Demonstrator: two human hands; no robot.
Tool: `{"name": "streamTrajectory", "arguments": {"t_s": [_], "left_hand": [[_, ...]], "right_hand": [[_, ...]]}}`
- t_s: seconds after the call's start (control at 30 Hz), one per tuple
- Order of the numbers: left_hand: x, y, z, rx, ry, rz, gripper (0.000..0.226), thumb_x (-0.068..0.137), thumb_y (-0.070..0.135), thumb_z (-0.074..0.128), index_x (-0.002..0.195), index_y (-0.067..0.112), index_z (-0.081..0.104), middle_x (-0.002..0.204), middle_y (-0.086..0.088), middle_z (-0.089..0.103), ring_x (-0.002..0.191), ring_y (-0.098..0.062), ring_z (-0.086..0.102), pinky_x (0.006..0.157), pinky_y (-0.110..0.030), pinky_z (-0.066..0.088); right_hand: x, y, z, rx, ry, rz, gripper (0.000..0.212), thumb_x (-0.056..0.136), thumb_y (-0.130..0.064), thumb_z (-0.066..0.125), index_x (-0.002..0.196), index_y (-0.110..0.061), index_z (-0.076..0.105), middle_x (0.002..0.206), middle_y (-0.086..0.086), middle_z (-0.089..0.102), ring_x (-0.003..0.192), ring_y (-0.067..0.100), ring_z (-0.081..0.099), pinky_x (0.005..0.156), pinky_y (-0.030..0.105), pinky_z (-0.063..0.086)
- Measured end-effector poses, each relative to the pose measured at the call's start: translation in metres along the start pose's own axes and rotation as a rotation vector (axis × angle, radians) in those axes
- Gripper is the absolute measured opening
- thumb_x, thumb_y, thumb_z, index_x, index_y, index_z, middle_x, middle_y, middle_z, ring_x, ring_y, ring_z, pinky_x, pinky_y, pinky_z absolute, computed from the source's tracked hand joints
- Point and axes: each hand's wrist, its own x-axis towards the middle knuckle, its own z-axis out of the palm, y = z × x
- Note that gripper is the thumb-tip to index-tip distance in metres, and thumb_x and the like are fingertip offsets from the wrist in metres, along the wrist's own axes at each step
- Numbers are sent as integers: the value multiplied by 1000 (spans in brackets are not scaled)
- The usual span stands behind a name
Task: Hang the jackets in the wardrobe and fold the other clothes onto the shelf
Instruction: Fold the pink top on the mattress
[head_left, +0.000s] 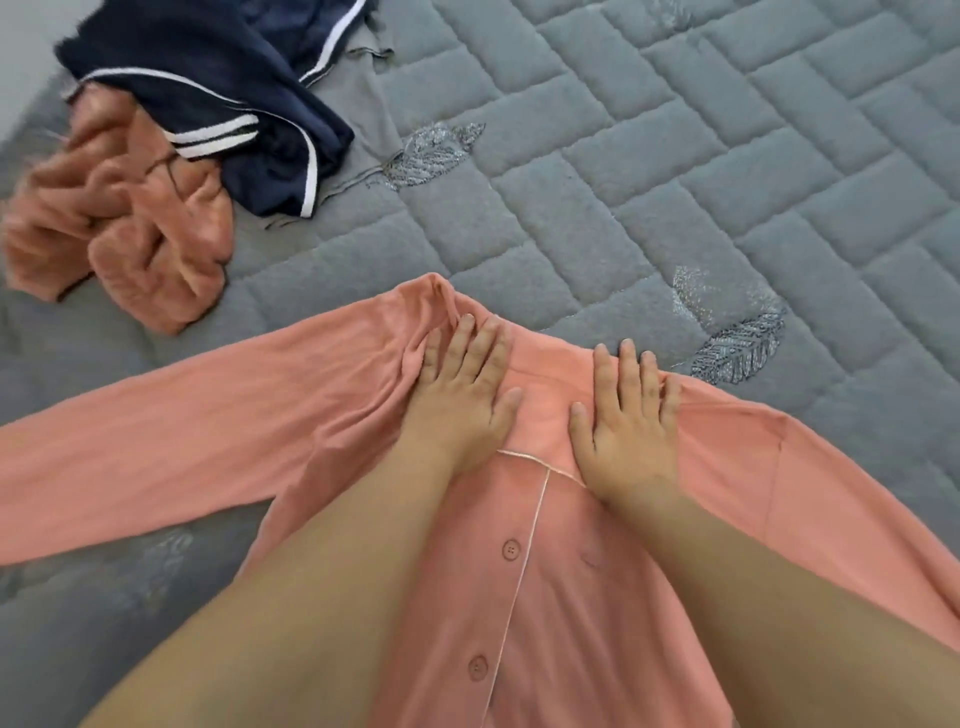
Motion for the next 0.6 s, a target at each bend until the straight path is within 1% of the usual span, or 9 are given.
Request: {"name": "streamTrajectory", "arguments": {"t_s": [0.07,0.2,0.27,0.33,0.4,0.43,0.5,0.57,0.6], "left_hand": [[-20,-13,-15,-63,-1,16,66,101,43,27,158,18,3,166,1,-4,151,-18,-11,120,-42,-13],[-108,-71,-43,-266,193,-186,64,93,39,26,150,9,36,154,-13,35,142,-32,31,120,-46,16],[-157,-115,-48,-369,268,-456,59,94,37,32,145,10,44,148,-14,41,135,-35,37,117,-44,19],[-205,-166,-53,-529,387,-899,52,94,29,45,140,6,47,143,-19,45,129,-38,39,109,-44,24],[-244,-217,-59,-787,597,-1367,45,90,25,50,126,-1,54,126,-24,54,117,-40,46,99,-43,33],[-260,-240,-61,-929,682,-1523,38,90,23,50,117,-2,57,117,-23,58,110,-40,51,93,-43,38],[-280,-278,-62,-1264,743,-1651,24,91,21,54,103,2,62,98,-17,63,88,-33,58,74,-38,45],[-290,-299,-60,-1535,750,-1653,19,89,23,61,96,5,59,82,-9,59,67,-19,51,53,-26,39],[-293,-304,-56,-1594,758,-1654,21,87,21,65,99,5,57,81,-8,58,66,-16,50,51,-24,36]], "right_hand": [[-1,-17,-14,-22,-23,25,73,89,-39,22,156,-11,13,164,11,4,151,28,2,120,52,-2],[8,-94,-44,31,-31,-184,77,82,-29,37,154,-10,20,162,15,13,150,30,9,120,50,-1],[14,-157,-52,69,-51,-359,68,89,-24,45,153,-9,26,161,14,20,148,30,16,120,47,4],[18,-231,-56,86,-99,-536,58,91,-20,50,147,-8,38,156,14,31,143,31,29,117,43,13],[18,-309,-53,93,-163,-728,50,91,-19,50,141,-10,46,149,12,41,135,30,39,112,39,23],[15,-347,-49,93,-204,-805,50,92,-20,49,141,-12,45,147,10,43,133,29,40,110,37,25],[7,-418,-37,42,-280,-918,50,95,-24,45,144,-16,41,145,8,44,132,28,41,108,37,26],[-2,-477,-23,-56,-351,-966,49,96,-29,45,144,-20,40,141,9,45,130,31,42,106,38,28],[-6,-500,-18,-89,-377,-959,49,95,-30,47,142,-20,43,138,11,46,128,33,42,105,39,31]]}}
